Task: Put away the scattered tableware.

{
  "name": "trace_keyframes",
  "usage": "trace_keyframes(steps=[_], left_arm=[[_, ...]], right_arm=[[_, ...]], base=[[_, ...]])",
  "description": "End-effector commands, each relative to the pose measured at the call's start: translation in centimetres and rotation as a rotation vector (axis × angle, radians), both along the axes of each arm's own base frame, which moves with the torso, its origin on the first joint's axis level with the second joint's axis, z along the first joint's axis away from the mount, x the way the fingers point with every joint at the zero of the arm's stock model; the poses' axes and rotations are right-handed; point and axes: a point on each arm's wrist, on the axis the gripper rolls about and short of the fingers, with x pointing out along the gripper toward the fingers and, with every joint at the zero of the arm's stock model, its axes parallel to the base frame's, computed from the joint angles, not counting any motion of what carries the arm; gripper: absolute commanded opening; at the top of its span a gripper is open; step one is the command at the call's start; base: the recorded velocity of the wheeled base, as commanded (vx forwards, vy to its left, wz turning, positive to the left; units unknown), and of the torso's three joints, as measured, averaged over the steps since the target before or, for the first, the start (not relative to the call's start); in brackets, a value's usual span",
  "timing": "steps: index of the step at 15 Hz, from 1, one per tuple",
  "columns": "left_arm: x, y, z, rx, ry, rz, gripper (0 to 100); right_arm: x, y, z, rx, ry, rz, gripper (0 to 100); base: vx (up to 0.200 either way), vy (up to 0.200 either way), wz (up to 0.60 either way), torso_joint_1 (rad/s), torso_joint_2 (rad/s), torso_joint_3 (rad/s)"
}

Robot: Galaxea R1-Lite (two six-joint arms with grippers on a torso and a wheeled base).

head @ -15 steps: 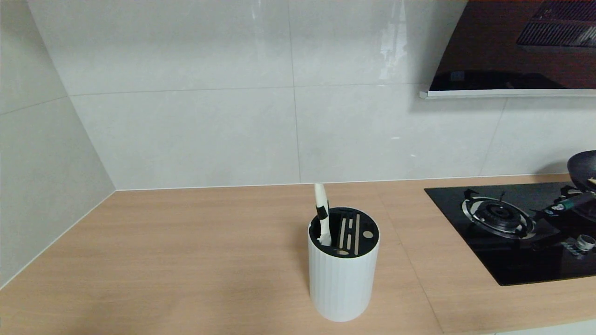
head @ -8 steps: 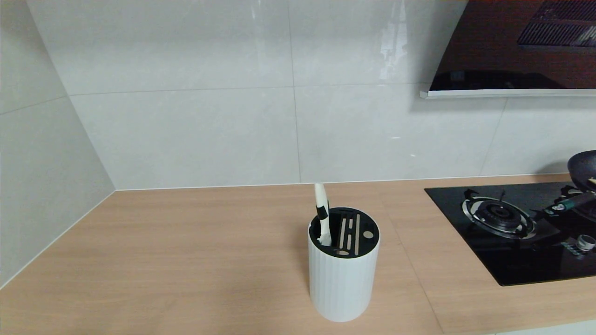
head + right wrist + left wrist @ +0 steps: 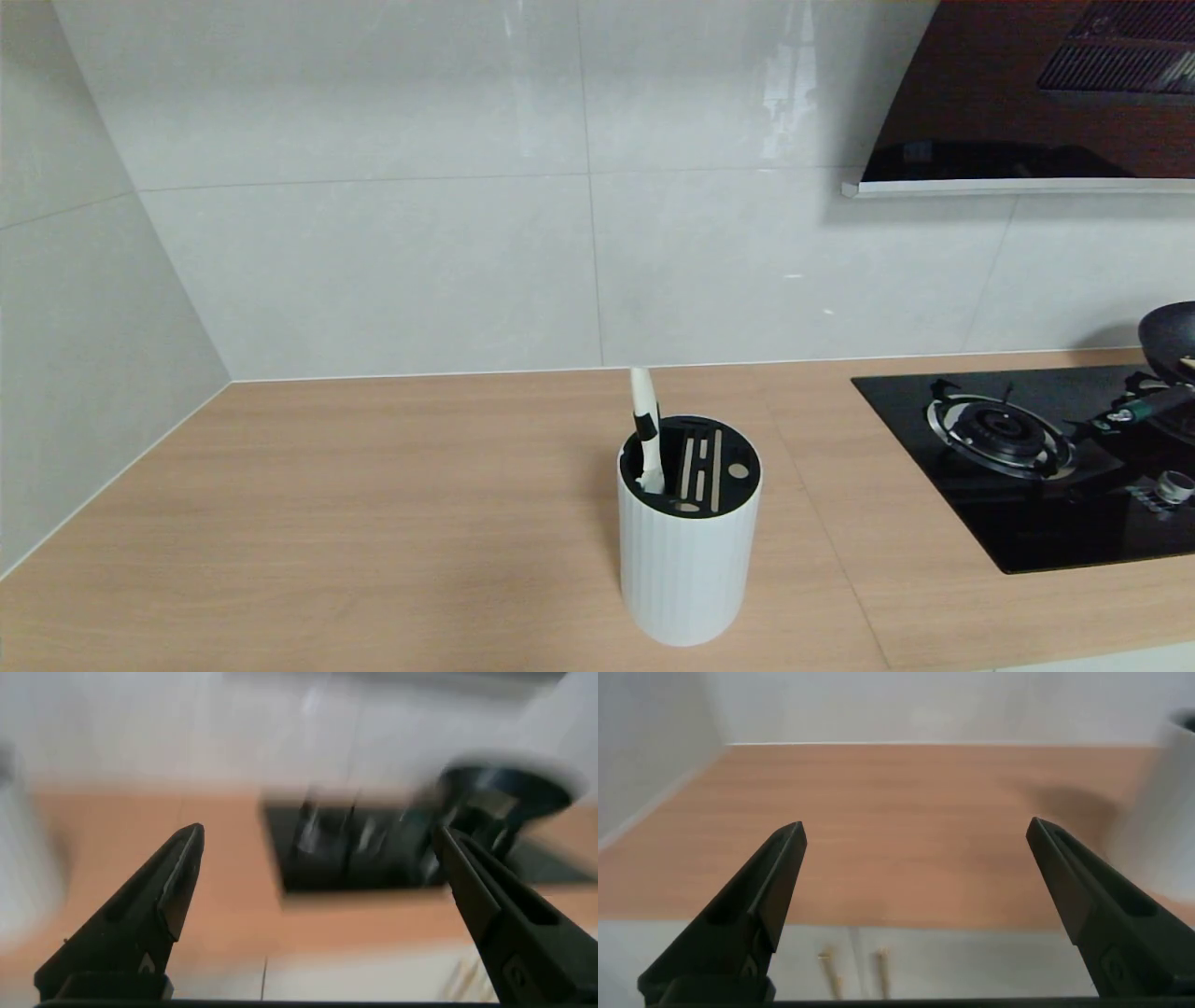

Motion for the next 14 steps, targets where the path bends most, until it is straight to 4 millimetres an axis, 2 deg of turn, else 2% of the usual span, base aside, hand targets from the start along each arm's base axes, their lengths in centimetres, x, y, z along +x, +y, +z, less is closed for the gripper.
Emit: trace_keyframes(steps=[1,4,6,7,14], left_arm=[[0.03,-0.04,-0.09,-0.001,0.008,-0.02,100],[0.03,-0.04,-0.09,-0.001,0.008,-0.02,100],[0.03,-0.04,-0.09,-0.001,0.008,-0.02,100],[0.03,-0.04,-0.09,-0.001,0.008,-0.02,100],[0.03,-0.04,-0.09,-0.001,0.008,-0.02,100]], right_arm=[[-0.02,0.27,-0.27,0.053,0.028,0.121,100],[-0.02,0.3,-0.28,0.025,0.03,0.135,100],[0.04,0.04,-0.7,0.071,0.049,0.021,100],[0.06,0.03,-0.77,0.137,0.054,0.021,100],[0.03,0.04,-0.73,0.138,0.051,0.025,100]], base=[[0.0,0.0,0.0,0.0,0.0,0.0],[0.0,0.0,0.0,0.0,0.0,0.0],[0.0,0.0,0.0,0.0,0.0,0.0],[0.0,0.0,0.0,0.0,0.0,0.0],[0.0,0.0,0.0,0.0,0.0,0.0]])
